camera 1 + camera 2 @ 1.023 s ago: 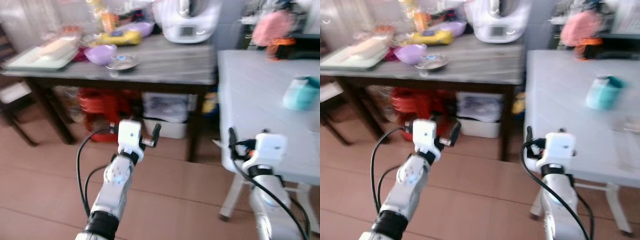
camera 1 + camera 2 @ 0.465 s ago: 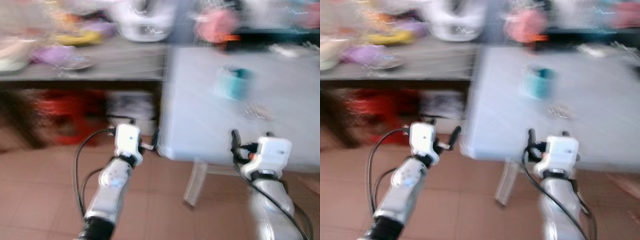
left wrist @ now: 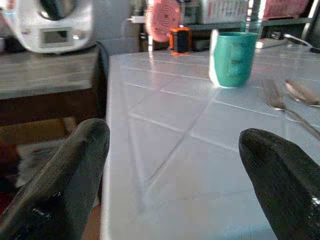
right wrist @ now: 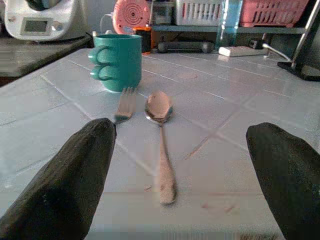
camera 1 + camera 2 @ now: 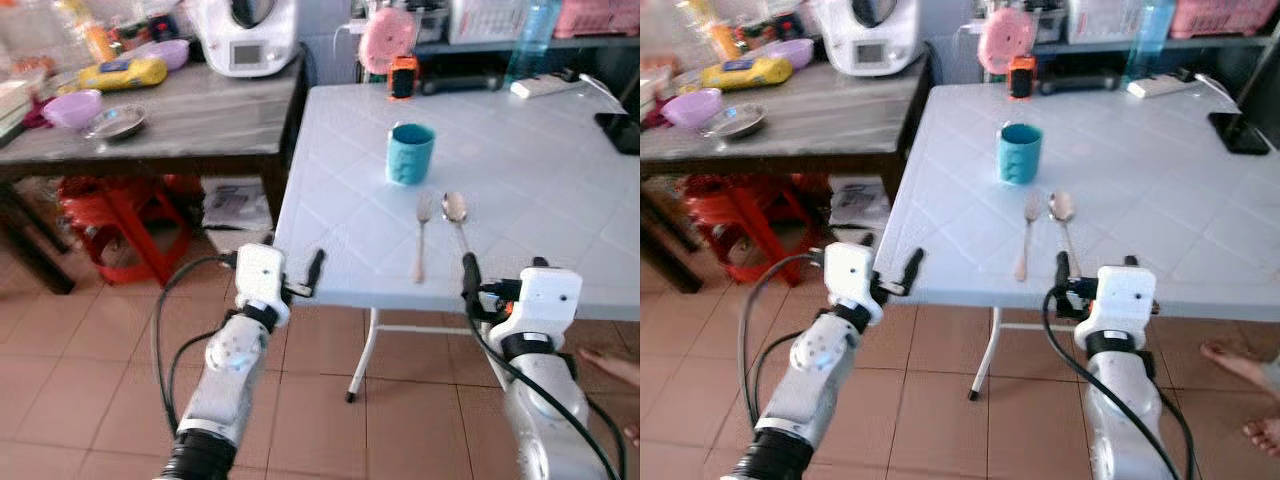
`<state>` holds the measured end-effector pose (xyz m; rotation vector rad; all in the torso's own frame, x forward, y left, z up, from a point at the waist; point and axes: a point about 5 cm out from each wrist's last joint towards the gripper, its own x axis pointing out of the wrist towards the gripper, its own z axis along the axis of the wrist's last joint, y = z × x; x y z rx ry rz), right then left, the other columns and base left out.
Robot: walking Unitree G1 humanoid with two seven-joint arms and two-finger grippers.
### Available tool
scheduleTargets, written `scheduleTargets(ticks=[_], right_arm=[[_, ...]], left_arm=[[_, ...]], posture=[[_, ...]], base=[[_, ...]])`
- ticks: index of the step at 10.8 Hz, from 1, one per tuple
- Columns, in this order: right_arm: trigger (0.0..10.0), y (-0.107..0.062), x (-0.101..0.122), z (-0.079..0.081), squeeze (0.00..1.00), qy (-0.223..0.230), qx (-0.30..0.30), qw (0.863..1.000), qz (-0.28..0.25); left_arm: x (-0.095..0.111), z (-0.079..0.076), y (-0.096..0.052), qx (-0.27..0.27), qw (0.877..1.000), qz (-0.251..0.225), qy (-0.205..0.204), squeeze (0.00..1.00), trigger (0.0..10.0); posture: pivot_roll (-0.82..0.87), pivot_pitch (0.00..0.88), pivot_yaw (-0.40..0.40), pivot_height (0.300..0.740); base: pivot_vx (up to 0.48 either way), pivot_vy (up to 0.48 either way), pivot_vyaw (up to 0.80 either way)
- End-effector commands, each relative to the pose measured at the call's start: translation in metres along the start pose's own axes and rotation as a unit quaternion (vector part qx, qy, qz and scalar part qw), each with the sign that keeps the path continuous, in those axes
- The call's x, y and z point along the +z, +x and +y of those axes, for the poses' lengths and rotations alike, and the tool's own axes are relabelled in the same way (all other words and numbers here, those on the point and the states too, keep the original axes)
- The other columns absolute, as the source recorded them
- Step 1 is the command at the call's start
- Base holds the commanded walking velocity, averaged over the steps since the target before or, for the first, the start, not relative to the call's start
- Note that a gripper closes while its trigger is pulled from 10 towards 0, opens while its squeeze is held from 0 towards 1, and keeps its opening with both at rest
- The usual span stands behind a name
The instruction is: Setting the table
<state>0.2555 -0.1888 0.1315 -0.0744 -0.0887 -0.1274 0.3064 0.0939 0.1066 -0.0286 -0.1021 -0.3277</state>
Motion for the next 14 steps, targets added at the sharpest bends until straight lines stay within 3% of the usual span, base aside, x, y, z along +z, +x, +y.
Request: scheduleTargets(ticks=[1, 11, 14], right_arm=[[10.0, 0.000, 0.002, 0.005, 0.00, 0.003, 0.005, 1.000, -0.004], [10.0, 0.004, 0.003, 0.002, 0.00, -0.010, 0.005, 1.000, -0.005], [10.0, 0.004, 0.002, 0.000, 0.00, -0.013, 0.005, 1.000, -0.002]], left_arm=[[0.002, 0.006, 0.000, 0.011, 1.000, -0.003, 0.009, 0.00, 10.0], [0.003, -0.007, 0.000, -0.047, 0.999, -0.013, -0.018, 0.00, 10.0], [0.000, -0.009, -0.001, -0.041, 0.999, -0.008, -0.024, 0.00, 10.0]], posture=[[-0.21, 0.066, 0.096, 0.740], [-0.22, 0.072, 0.082, 0.740], [-0.22, 0.072, 0.077, 0.740]], base=[[0.000, 0.000, 0.00], [0.000, 0.000, 0.00], [0.000, 0.000, 0.00]])
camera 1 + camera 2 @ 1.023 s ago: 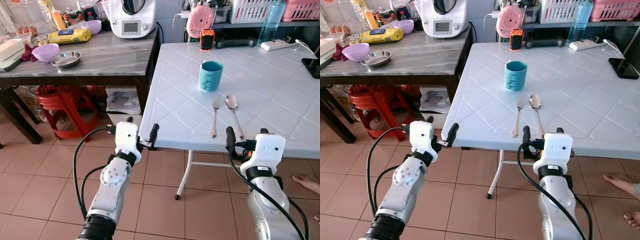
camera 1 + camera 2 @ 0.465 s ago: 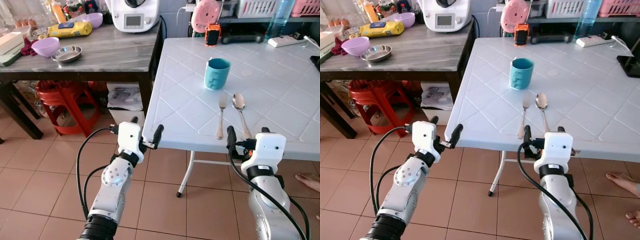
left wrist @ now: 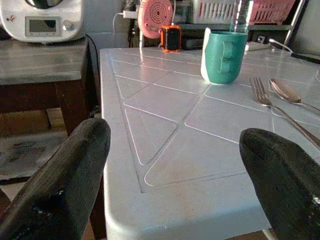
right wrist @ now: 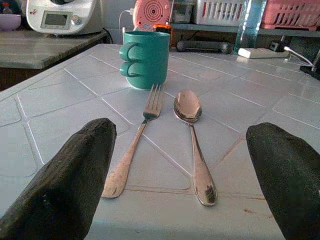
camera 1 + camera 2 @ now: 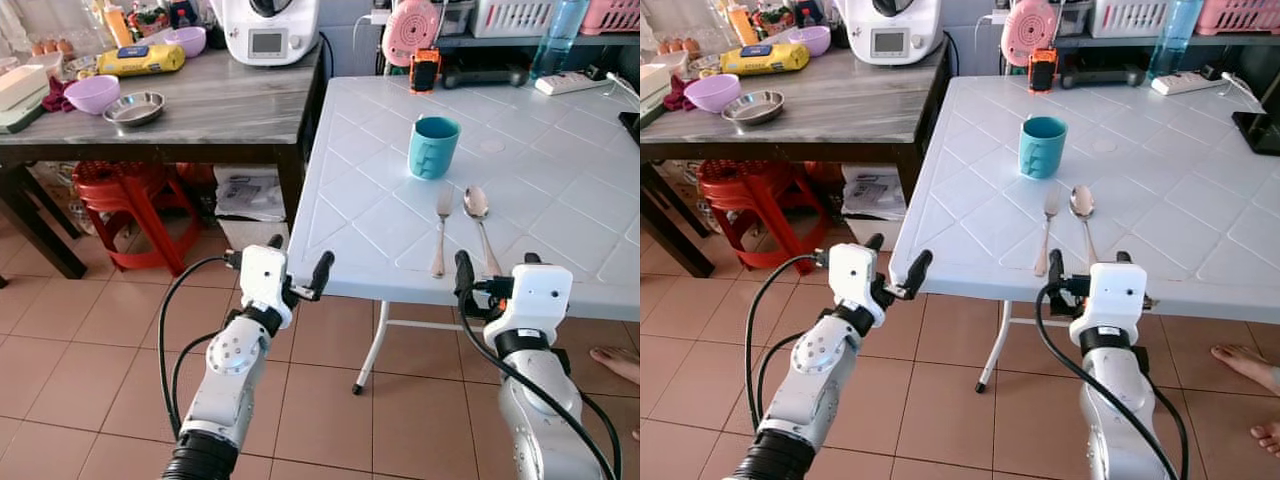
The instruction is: Setting the table
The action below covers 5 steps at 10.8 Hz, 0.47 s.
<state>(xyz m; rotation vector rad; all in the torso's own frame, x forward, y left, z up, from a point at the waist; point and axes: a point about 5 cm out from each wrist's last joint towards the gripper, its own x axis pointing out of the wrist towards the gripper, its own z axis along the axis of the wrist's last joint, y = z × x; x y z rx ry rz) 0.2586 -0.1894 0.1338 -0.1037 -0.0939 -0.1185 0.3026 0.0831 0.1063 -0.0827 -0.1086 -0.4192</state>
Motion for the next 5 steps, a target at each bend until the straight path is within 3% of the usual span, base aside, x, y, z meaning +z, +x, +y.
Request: scheduleTargets(ticks=[1, 5], right_arm=[[10.0, 0.0006, -0.0003, 0.0003, 0.00, 0.000, 0.001, 1.000, 0.002], [10.0, 0.0014, 0.0005, -0.0010, 0.00, -0.002, -0.001, 1.000, 0.001]], left_arm=[[-0.0007, 0.0004, -0.0009, 0.004, 1.000, 0.003, 0.004, 0.00, 10.0], [0.0007, -0.0019, -0.0013, -0.014, 1.000, -0.005, -0.001, 0.00, 10.0]], posture=[[-0.22, 0.073, 0.076, 0.740], [-0.22, 0.074, 0.072, 0.740]], base=[[0.000, 0.000, 0.00], [0.000, 0.000, 0.00]])
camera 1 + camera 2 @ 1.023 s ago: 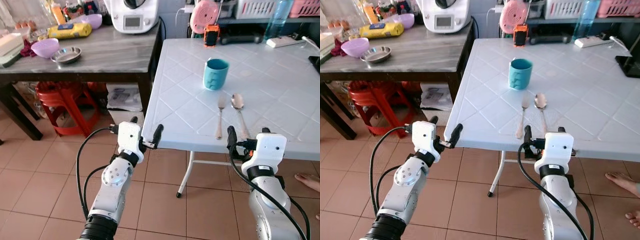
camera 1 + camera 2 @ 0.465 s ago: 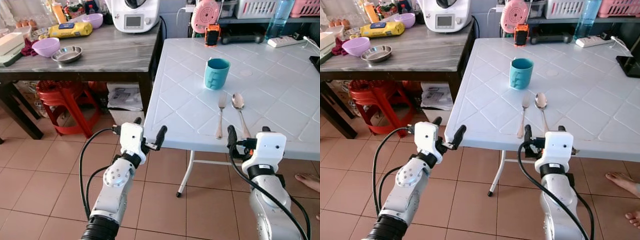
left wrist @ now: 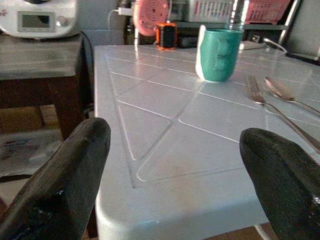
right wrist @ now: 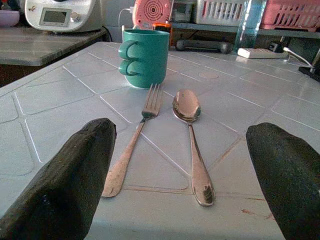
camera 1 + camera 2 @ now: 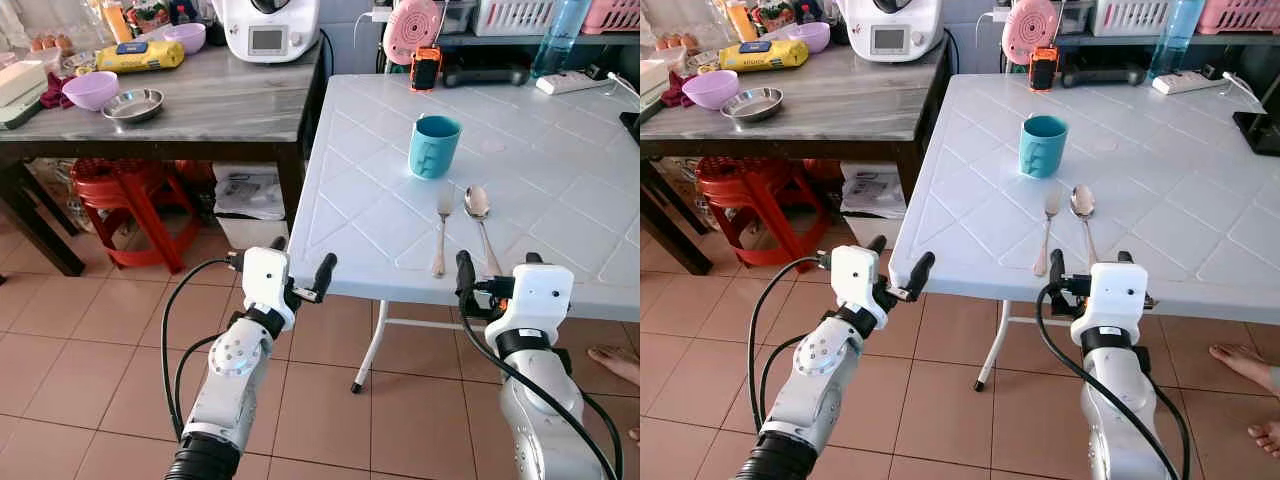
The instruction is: Setting the table
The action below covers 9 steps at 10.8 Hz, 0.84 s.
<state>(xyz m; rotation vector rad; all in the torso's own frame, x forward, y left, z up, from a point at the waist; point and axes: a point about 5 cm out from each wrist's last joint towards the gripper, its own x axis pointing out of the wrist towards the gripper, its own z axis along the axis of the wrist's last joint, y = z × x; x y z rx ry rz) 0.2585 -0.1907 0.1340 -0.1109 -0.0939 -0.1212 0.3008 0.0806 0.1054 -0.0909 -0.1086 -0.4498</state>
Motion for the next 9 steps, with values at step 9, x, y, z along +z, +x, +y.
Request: scheduleTargets(ticks=[9], right_arm=[[10.0, -0.0035, -0.0023, -0.0018, 0.00, -0.001, -0.005, 1.000, 0.007]], left_arm=[[0.0014, -0.0065, -0.0057, -0.030, 0.999, -0.009, -0.007, 0.00, 10.0]], posture=[[-0.22, 0.089, 0.073, 0.740]], base=[[0.270, 0.000, 0.00]])
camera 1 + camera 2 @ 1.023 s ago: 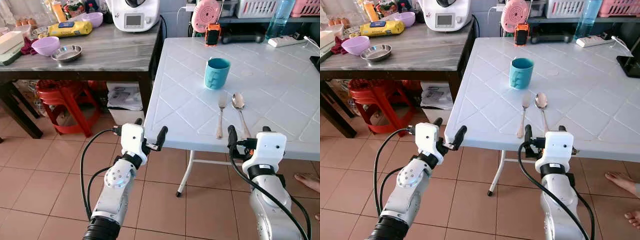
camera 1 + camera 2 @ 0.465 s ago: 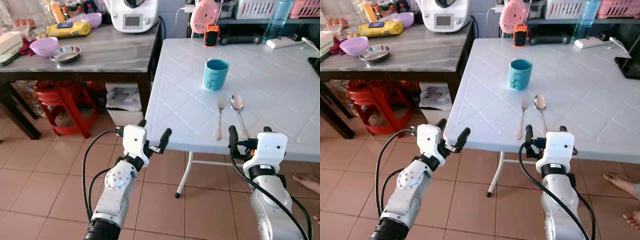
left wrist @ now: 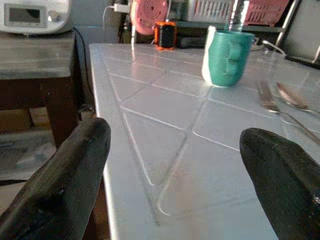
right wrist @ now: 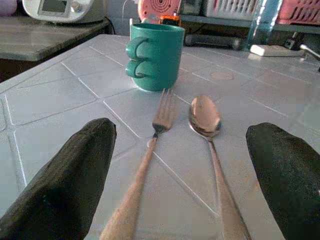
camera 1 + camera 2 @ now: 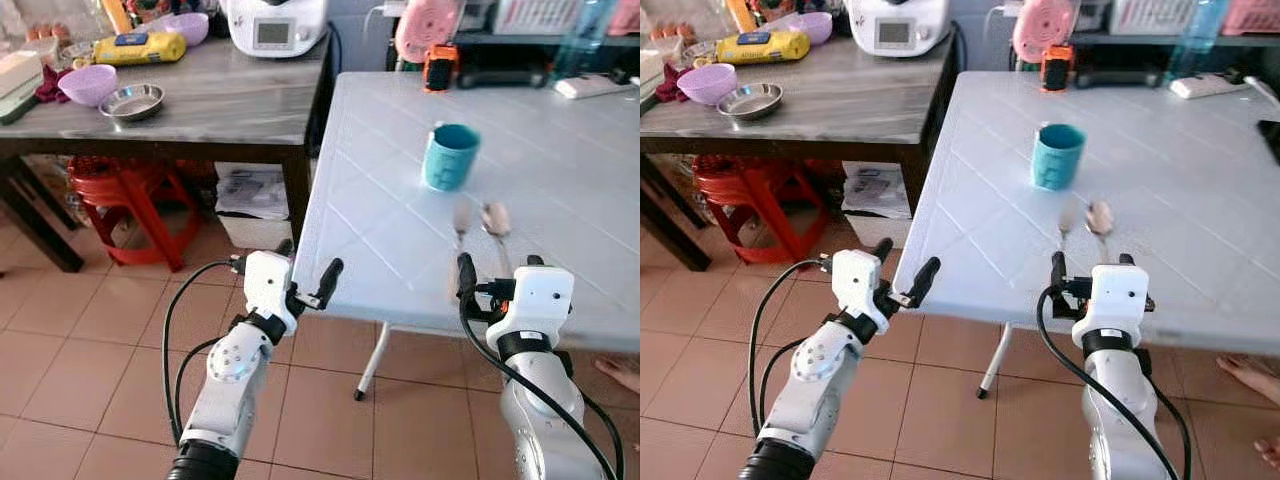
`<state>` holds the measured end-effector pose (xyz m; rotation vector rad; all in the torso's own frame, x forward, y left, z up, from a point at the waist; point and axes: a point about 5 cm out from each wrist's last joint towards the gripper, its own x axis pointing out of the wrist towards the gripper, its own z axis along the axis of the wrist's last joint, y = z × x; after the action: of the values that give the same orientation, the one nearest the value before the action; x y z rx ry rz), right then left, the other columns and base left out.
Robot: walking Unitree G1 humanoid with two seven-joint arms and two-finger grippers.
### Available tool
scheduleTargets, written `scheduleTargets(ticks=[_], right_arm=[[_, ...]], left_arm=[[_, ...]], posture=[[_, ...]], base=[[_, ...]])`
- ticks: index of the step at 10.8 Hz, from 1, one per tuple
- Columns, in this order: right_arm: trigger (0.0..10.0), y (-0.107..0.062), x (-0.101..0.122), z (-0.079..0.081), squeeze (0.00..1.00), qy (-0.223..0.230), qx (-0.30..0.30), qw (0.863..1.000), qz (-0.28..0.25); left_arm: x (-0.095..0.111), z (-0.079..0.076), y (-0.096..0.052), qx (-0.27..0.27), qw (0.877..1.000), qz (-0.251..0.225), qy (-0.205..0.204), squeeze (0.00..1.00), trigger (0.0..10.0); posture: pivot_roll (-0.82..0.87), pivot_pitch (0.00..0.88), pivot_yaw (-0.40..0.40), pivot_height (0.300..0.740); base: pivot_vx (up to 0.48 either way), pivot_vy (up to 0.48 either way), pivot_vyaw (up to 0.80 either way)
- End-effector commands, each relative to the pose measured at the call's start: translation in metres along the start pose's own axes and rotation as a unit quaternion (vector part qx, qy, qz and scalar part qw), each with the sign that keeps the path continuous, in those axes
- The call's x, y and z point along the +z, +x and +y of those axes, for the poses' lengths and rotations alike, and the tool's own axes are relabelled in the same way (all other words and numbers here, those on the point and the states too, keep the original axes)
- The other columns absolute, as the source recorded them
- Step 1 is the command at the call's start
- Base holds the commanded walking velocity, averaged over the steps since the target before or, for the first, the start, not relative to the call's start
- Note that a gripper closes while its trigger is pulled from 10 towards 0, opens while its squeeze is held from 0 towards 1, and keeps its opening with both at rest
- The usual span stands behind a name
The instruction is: Setting the table
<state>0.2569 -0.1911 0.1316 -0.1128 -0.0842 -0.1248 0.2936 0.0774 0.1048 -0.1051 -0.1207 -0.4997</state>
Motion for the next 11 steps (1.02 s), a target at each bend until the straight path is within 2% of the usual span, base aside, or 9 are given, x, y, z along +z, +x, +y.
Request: scheduleTargets(ticks=[1, 6, 7, 9, 11], right_arm=[[10.0, -0.002, 0.000, 0.000, 0.00, 0.001, -0.002, 1.000, 0.002], [10.0, -0.003, -0.002, 0.002, 0.00, 0.003, -0.002, 1.000, 0.005], [10.0, -0.003, -0.001, 0.003, 0.00, 0.004, -0.001, 1.000, 0.005], [10.0, -0.004, -0.002, 0.007, 0.00, 0.008, 0.001, 1.000, 0.005], [10.0, -0.004, -0.001, 0.006, 0.00, 0.011, 0.000, 1.000, 0.005]], left_arm=[[0.002, -0.001, -0.001, -0.005, 1.000, -0.002, 0.000, 0.00, 10.0], [0.001, -0.001, -0.003, -0.007, 1.000, 0.003, 0.000, 0.00, 10.0], [0.001, 0.000, -0.003, -0.003, 1.000, 0.001, -0.007, 0.00, 10.0], [-0.005, -0.002, -0.013, -0.050, 0.998, 0.022, 0.021, 0.00, 10.0], [-0.005, 0.005, -0.018, -0.051, 0.998, 0.027, 0.027, 0.00, 10.0]], posture=[[-0.22, 0.089, 0.075, 0.740], [-0.22, 0.096, 0.076, 0.740], [-0.22, 0.098, 0.078, 0.740], [-0.22, 0.099, 0.081, 0.740], [-0.22, 0.101, 0.085, 0.740]], base=[[0.337, 0.000, 0.00], [0.328, 0.000, 0.00], [0.000, 0.000, 0.00], [0.000, 0.000, 0.00], [0.000, 0.000, 0.00]])
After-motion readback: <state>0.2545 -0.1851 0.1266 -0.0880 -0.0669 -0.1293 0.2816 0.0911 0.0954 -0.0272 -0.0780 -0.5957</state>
